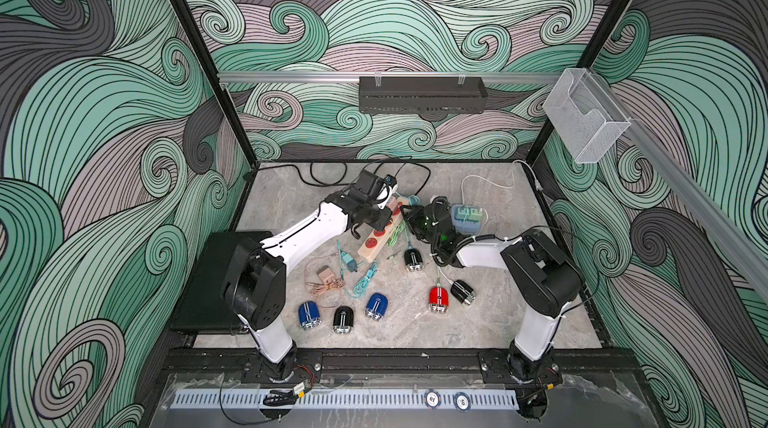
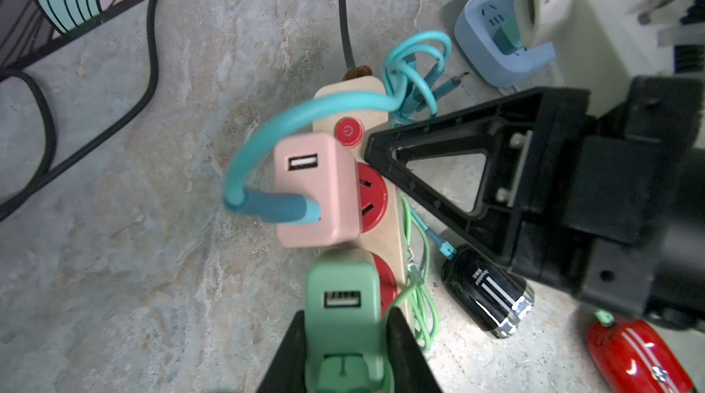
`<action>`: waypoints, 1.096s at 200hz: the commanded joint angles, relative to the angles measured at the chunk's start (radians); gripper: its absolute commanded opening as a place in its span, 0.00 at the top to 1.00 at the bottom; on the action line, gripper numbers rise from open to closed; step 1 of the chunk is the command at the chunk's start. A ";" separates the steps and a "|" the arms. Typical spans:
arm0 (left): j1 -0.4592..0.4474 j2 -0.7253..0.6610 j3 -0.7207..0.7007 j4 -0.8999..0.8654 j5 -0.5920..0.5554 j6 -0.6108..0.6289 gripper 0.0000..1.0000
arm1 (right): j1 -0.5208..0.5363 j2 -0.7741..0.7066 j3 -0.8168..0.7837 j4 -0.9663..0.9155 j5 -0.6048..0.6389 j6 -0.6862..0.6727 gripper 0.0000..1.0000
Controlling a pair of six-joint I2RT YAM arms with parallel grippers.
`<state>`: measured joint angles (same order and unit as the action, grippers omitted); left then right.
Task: Unplug the electric shaver
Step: Remove the plug from the socket, then place the socket at the center of the board.
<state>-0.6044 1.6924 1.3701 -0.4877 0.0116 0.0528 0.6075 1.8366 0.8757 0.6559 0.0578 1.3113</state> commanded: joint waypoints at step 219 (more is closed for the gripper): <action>0.248 -0.204 -0.004 0.021 0.593 -0.236 1.00 | -0.035 0.152 0.115 0.011 0.116 -0.063 0.94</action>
<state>-0.3351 1.5970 1.4033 -0.4660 0.5728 -0.1867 0.5682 1.9469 0.9028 0.5850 0.1696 1.2526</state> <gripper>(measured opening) 0.277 0.292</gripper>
